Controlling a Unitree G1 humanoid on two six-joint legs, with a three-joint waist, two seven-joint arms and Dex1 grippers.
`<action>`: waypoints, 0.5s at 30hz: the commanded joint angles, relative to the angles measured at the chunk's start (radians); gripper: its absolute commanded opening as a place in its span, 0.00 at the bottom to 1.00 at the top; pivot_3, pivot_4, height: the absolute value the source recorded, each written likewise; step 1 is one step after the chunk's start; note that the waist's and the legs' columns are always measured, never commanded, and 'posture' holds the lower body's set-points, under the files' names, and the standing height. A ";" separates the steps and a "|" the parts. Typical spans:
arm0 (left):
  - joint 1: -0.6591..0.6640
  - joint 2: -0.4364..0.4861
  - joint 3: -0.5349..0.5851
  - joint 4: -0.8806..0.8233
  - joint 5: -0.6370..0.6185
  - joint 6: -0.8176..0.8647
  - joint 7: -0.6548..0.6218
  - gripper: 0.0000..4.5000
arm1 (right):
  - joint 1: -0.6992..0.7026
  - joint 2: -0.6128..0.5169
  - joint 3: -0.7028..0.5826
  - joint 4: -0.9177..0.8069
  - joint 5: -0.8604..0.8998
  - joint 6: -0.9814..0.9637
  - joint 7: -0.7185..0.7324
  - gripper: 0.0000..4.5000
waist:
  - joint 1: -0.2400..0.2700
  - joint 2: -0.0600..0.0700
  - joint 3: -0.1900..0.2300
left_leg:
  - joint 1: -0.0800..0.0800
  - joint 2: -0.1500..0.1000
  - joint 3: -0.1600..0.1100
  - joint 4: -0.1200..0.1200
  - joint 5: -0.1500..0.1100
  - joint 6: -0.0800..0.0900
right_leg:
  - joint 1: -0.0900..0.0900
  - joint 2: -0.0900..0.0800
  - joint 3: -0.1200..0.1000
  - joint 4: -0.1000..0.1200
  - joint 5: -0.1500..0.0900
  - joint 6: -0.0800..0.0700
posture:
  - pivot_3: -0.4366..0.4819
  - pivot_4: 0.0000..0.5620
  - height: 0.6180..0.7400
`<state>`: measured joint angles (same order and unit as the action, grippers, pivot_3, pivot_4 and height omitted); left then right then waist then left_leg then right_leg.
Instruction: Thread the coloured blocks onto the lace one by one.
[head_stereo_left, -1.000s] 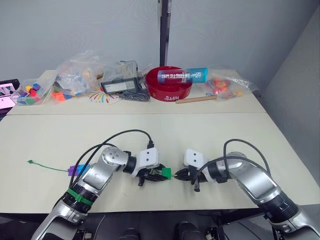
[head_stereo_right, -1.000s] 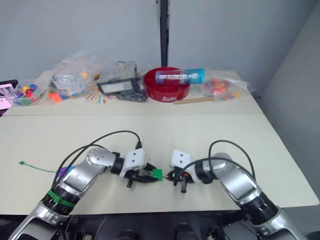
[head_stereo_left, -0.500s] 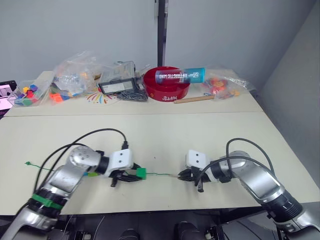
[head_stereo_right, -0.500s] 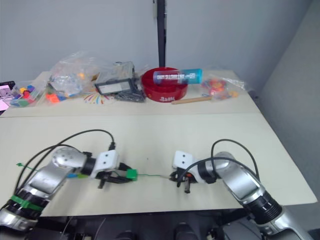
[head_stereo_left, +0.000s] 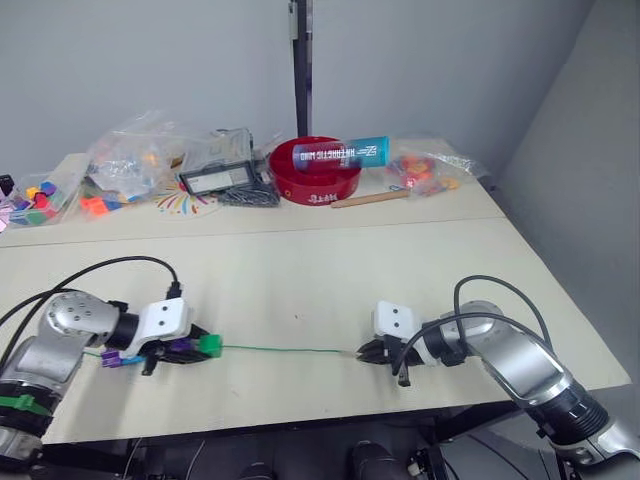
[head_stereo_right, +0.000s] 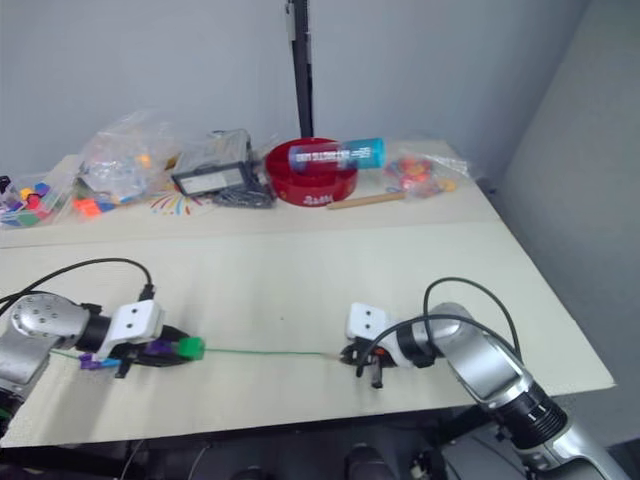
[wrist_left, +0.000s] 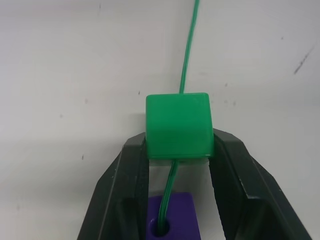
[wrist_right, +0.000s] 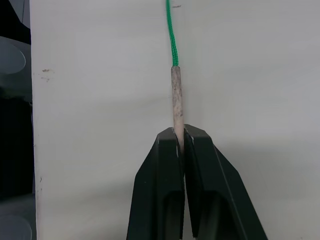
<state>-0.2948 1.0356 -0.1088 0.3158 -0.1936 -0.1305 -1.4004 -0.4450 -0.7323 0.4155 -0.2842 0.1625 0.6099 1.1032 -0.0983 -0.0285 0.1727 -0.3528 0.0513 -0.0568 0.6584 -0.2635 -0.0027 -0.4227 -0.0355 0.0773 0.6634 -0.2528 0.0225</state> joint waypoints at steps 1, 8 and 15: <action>0.057 0.045 -0.016 0.120 0.089 -0.014 -0.001 0.27 | -0.005 -0.011 -0.031 -0.025 0.004 -0.023 0.003 0.00 | -0.001 0.000 0.000 | 0.000 0.000 0.000 -0.001 0.000 0.000 | 0.000 0.001 0.001 0.001 0.000 0.000 | 0.48 0.27 0.92; 0.072 0.031 -0.001 0.129 0.076 -0.041 -0.012 0.27 | -0.012 0.017 -0.043 -0.034 0.029 -0.045 0.005 0.00 | -0.003 0.001 0.000 | 0.001 0.004 0.003 -0.002 0.000 0.001 | 0.000 0.008 0.008 0.001 -0.001 0.000 | 0.48 0.27 0.92; 0.069 0.008 0.013 0.122 0.055 -0.052 -0.017 0.57 | -0.025 0.031 -0.035 -0.027 0.027 -0.036 0.008 0.00 | -0.003 0.001 0.000 | 0.001 0.005 0.005 -0.002 0.000 0.001 | -0.001 0.009 0.009 0.001 -0.001 0.000 | 0.48 0.27 0.92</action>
<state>-0.2591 1.0340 -0.0700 0.3910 -0.1870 -0.1957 -1.4096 -0.4535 -0.7029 0.4003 -0.2857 0.1807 0.5859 1.1080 -0.1009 -0.0272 0.1728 -0.3522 0.0563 -0.0517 0.6562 -0.2639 -0.0019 -0.4245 -0.0266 0.0868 0.6646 -0.2536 0.0223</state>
